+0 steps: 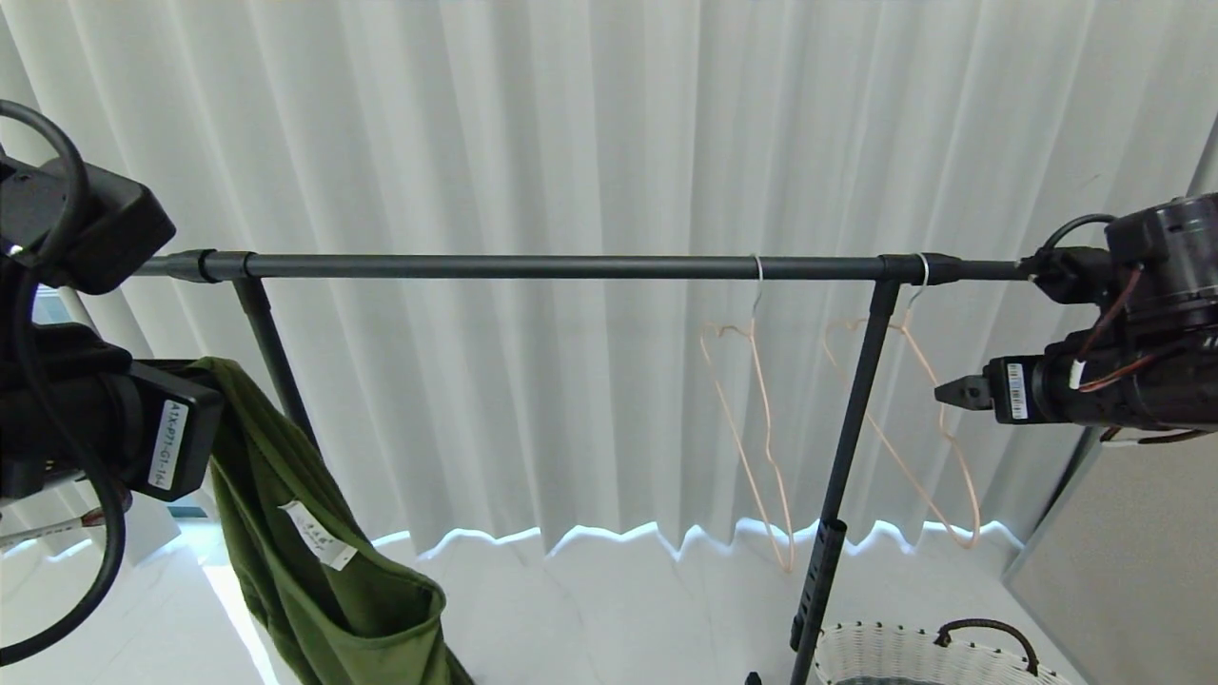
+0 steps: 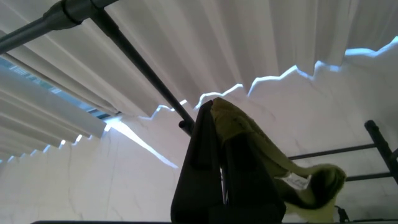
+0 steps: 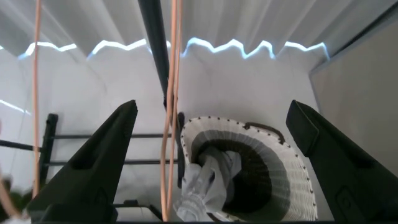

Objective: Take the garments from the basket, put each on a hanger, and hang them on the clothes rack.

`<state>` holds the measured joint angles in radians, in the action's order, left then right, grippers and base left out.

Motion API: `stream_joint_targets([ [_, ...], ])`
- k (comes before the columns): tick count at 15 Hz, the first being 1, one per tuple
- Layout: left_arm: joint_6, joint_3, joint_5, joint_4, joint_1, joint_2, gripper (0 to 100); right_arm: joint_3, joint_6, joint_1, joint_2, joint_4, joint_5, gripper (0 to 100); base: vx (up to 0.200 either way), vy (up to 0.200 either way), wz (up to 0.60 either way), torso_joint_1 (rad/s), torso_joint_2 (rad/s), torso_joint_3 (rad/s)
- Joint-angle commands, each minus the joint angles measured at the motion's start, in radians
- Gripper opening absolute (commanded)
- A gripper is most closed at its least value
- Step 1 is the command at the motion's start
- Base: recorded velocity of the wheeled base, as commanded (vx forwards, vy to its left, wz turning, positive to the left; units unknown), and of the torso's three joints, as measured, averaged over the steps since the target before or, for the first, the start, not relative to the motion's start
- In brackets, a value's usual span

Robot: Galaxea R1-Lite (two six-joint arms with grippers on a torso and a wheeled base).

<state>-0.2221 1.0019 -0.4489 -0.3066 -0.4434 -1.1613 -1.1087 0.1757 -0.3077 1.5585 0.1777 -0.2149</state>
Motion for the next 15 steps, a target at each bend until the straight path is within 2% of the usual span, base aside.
stream_joint_targets([
  [1, 0.0, 0.0, -0.001, 0.0, 0.0, -0.003, 0, 0.0, 0.001, -0.001, 0.089, -0.023, 0.0, 100, 0.0, 0.0, 0.0, 0.0, 0.0, 0.0],
  [7, 0.006, -0.003, -0.001, 0.0, 0.0, 0.003, 0, -0.01, 0.031, -0.005, 0.183, -0.07, -0.001, 100, 0.0, 0.0, 0.0, 0.0, 0.0, 0.0],
  [15, 0.007, -0.008, -0.001, 0.0, 0.0, 0.012, 0, -0.022, 0.042, -0.004, 0.227, -0.095, -0.001, 100, 0.0, 0.0, 0.0, 0.0, 0.0, 0.0],
])
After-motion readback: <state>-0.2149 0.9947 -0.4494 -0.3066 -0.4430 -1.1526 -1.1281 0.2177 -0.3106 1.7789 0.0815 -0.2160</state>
